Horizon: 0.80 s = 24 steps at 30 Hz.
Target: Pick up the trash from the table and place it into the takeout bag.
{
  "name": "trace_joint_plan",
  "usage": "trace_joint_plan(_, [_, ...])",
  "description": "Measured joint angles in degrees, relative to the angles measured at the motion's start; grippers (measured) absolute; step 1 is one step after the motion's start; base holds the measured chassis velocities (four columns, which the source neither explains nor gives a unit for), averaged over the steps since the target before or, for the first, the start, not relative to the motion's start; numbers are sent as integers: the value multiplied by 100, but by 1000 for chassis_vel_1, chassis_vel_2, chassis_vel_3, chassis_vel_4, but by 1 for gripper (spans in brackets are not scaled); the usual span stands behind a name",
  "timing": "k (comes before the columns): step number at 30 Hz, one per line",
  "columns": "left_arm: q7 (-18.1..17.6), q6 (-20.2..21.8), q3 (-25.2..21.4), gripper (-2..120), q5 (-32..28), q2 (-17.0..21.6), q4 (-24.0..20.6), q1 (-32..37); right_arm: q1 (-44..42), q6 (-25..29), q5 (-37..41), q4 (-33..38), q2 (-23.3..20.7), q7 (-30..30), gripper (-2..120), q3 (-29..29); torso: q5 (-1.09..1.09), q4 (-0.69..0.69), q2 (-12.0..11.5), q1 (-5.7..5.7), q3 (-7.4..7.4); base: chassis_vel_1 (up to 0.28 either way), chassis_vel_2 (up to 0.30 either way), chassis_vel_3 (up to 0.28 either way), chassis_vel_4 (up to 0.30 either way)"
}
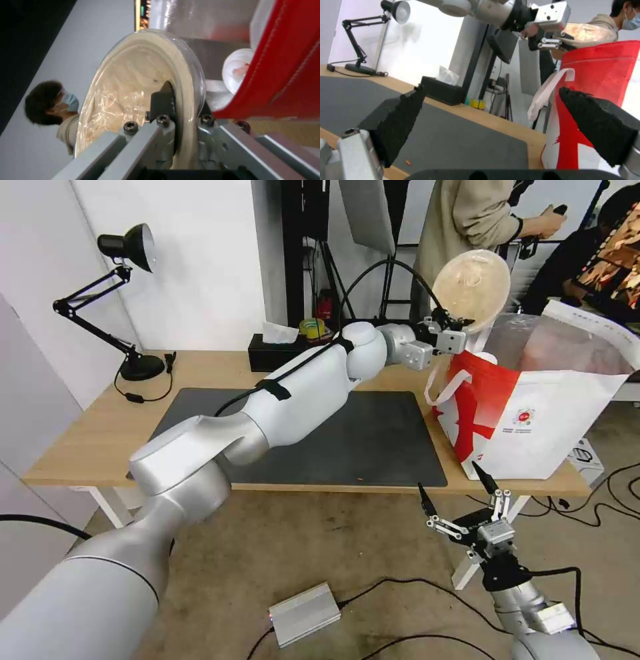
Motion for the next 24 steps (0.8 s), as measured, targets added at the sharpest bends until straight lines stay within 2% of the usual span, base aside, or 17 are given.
trace_joint_plan(11, [-67, 163, 464, 1, 191, -6, -27, -219, 0, 0, 0, 0, 0, 0, 100, 0, 0, 0, 0, -1, 0, 0, 0, 0, 0])
trace_joint_plan(24, [-317, 281, 524, 1, 657, -10, -71, -267, 0, 0, 0, 0, 0, 0, 100, 0, 0, 0, 0, -1, 0, 0, 0, 0, 0])
